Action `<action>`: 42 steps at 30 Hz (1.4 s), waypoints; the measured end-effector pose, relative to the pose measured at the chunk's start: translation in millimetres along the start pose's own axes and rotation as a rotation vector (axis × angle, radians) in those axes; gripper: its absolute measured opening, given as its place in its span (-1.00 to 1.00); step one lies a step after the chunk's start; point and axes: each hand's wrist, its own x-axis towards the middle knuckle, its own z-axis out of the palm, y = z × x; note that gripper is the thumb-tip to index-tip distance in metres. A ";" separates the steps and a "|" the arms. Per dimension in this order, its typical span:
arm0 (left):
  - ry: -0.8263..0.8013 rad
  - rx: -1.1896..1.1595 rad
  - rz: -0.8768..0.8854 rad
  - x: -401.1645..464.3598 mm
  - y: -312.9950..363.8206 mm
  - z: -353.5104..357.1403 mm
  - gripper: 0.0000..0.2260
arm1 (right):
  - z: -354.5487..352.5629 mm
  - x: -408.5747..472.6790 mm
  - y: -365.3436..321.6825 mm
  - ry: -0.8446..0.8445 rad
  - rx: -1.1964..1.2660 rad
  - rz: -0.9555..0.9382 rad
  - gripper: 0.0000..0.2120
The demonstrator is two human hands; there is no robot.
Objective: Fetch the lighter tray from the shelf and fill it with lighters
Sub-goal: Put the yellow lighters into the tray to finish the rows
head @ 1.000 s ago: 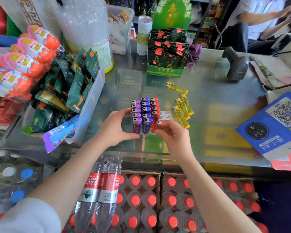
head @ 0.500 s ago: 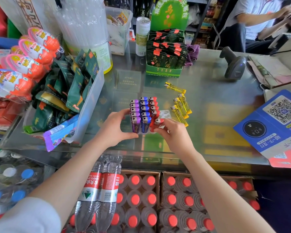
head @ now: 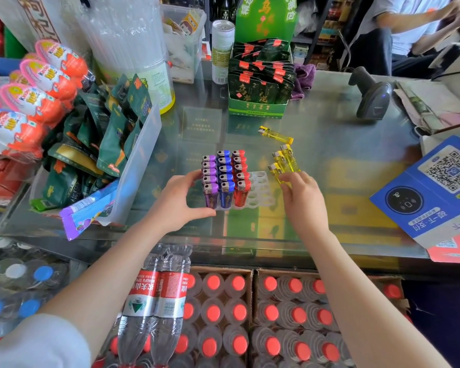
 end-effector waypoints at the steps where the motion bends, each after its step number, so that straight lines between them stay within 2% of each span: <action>1: -0.004 0.002 0.000 0.6 -0.7 0.2 -0.33 | 2.2 -1.1 3.2 0.023 -0.014 0.044 -0.83; 7: -0.030 0.001 -0.006 4.8 -3.6 0.2 -0.39 | 1.7 8.4 4.6 -0.006 0.026 0.263 -0.80; 13: -0.062 0.033 -0.017 10.0 -3.7 -2.2 -0.37 | -4.0 26.3 -5.0 -0.199 0.045 0.303 -0.78; 17: -0.064 0.031 -0.024 12.1 -5.2 -2.8 -0.31 | -18.4 37.2 -2.0 -0.106 0.244 0.368 -0.81; 20: -0.056 0.036 -0.022 12.9 -5.4 -3.2 -0.30 | -16.2 38.4 -11.9 -0.061 0.444 0.308 -0.88; 22: -0.052 0.037 -0.008 13.6 -6.6 -3.7 -0.28 | -7.6 38.8 -22.1 -0.102 0.568 0.258 -0.92; 24: -0.059 0.026 0.021 15.0 -8.2 -4.7 -0.22 | 3.5 39.9 -29.5 -0.143 0.591 0.216 -0.94; 31: -0.096 0.035 0.031 19.6 -13.5 -5.5 -0.20 | 20.7 44.2 -27.7 -0.193 0.417 0.059 -0.85; 35: -0.091 0.010 0.039 18.9 -14.7 -4.5 -0.20 | 13.9 47.3 -21.6 -0.183 0.304 -0.061 -0.94; 42: -0.082 -0.002 0.041 18.5 -15.9 -4.0 -0.21 | 16.8 50.0 -17.3 -0.248 0.221 -0.157 -0.88</action>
